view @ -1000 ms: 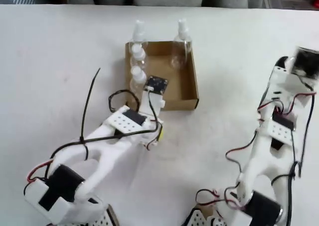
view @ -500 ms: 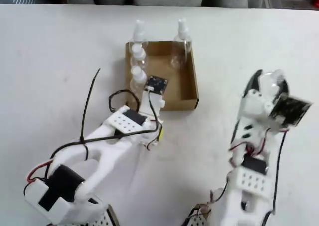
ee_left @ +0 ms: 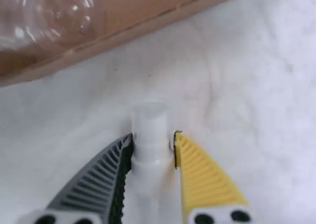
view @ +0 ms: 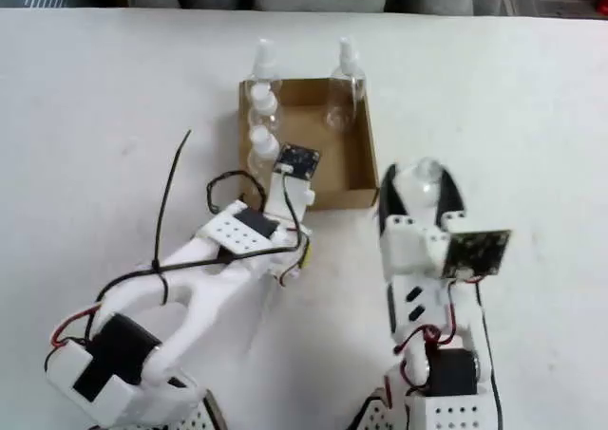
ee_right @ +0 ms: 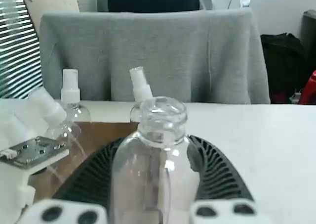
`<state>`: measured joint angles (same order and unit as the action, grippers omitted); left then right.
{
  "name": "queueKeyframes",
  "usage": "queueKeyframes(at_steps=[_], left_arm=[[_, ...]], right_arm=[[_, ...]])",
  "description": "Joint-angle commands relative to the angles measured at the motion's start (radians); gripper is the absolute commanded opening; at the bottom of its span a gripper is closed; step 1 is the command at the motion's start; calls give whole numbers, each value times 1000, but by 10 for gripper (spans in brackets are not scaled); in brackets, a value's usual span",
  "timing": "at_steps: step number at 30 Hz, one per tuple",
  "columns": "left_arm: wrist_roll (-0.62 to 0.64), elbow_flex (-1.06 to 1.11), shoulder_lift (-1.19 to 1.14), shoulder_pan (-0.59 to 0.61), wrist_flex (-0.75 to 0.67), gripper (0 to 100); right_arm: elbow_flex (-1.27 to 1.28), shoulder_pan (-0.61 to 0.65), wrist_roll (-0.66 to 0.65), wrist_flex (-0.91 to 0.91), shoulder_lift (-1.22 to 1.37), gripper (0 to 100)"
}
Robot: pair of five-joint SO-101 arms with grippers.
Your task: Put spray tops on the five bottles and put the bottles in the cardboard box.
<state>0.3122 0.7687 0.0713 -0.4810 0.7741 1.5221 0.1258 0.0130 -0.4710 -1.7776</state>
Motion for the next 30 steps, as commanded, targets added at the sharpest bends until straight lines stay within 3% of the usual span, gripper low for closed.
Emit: queueKeyframes(at_steps=[1,7,17,21,27,30], left_arm=[[-9,-5,68,10,18,20],[-11,63,232,28,17,20],[-11,213,872,134,8,20],[-12,212,1053,127,-107,20],[-269,172,1096,125,-336,20],[-276,60,1030,120,-368,20]], right_arm=[[18,18,-12,4,-18,18],[81,19,-12,8,-27,17],[144,53,-11,1,-27,17],[164,113,-11,1,-27,16],[167,177,-11,-13,-25,16],[167,239,-11,-28,-25,16]])
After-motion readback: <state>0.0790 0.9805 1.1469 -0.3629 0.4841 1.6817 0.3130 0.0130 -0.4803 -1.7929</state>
